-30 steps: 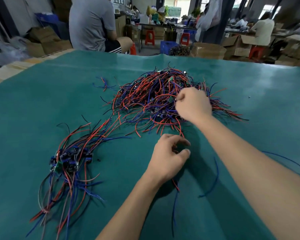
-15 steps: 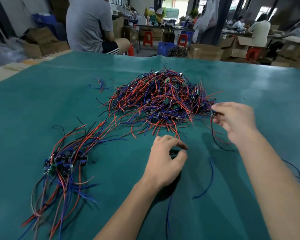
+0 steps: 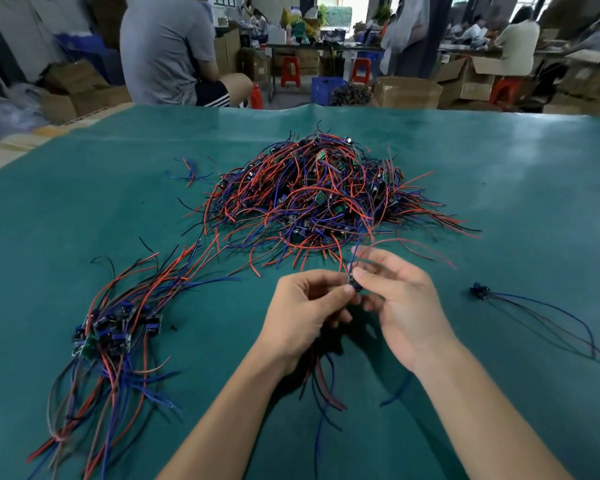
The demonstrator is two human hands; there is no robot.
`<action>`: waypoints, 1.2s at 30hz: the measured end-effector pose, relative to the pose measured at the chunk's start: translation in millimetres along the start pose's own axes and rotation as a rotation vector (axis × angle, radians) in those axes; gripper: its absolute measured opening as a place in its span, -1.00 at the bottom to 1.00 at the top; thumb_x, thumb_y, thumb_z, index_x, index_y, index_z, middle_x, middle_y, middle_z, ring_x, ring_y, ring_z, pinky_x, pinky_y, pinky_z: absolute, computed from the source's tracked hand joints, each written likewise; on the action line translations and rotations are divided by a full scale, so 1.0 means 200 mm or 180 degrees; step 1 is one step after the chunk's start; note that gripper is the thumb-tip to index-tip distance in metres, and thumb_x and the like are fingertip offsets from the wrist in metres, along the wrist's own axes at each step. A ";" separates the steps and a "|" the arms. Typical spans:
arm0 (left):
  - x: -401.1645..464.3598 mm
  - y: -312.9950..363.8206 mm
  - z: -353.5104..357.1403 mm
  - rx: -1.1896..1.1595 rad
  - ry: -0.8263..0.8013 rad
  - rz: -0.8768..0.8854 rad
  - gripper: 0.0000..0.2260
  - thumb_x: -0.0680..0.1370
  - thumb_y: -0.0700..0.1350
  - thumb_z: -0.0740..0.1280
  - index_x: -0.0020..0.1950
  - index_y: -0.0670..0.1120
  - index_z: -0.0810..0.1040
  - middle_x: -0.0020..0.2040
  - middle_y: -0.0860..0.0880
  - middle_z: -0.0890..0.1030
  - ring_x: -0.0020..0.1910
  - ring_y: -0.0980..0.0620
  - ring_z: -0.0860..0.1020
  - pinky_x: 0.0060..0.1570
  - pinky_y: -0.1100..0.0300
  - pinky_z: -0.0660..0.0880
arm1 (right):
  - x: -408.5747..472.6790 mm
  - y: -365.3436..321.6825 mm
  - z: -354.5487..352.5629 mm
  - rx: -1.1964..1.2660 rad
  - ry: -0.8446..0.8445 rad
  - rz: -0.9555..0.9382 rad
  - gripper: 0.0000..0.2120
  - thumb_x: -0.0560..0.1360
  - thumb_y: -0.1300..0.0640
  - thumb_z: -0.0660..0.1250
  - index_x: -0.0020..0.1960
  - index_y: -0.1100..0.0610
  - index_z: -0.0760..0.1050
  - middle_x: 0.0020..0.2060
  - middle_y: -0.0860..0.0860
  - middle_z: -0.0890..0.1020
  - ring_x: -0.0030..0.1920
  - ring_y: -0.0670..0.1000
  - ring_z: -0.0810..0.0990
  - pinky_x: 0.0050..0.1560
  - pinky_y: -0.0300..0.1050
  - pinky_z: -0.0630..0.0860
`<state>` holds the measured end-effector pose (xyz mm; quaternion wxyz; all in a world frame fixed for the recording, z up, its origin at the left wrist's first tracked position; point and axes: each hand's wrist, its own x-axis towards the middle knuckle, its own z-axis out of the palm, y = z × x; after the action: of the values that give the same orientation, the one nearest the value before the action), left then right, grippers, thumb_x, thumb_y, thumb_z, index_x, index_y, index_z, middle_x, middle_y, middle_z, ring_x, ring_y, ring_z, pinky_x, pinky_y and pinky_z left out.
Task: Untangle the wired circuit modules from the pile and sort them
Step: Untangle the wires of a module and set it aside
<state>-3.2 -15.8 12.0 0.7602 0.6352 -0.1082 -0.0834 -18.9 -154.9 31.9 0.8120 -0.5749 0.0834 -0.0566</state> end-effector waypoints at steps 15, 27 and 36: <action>0.00 0.01 -0.02 0.0454 -0.0457 -0.0054 -0.85 0.58 -0.18 0.39 -0.18 -0.11 0.67 -0.43 -0.02 0.57 -0.54 0.15 0.35 -0.49 0.38 0.30 | 0.09 -0.04 -0.19 -0.1346 0.0518 -0.0955 -0.83 0.48 0.19 0.54 -0.29 0.09 0.70 -0.41 0.03 0.60 -0.39 -0.02 0.50 -0.37 -0.16 0.49; 0.01 0.00 -0.02 0.0224 -0.0056 -0.0035 -0.89 0.61 -0.21 0.34 -0.09 -0.13 0.63 -0.38 0.00 0.60 -0.48 0.15 0.45 -0.41 0.38 0.39 | 0.09 -0.22 -0.47 -0.0136 0.2641 -0.1273 -0.81 0.57 0.19 0.39 -0.23 0.10 0.54 -0.39 0.02 0.56 -0.52 -0.13 0.48 -0.48 -0.23 0.39; 0.01 -0.01 -0.01 0.0095 -0.0291 0.0002 -0.86 0.60 -0.25 0.34 -0.05 -0.08 0.67 -0.32 -0.05 0.63 -0.44 0.09 0.51 -0.38 0.33 0.46 | 0.02 -0.04 -0.12 -0.1416 -0.0473 -0.0452 -0.86 0.43 0.04 0.56 -0.05 0.05 0.73 -0.21 0.00 0.72 -0.27 -0.08 0.58 -0.40 -0.21 0.43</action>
<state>-1.2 -13.9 9.8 0.7449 0.6420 -0.1441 -0.1105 -20.6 -180.5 30.7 0.6632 -0.7466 -0.0068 -0.0513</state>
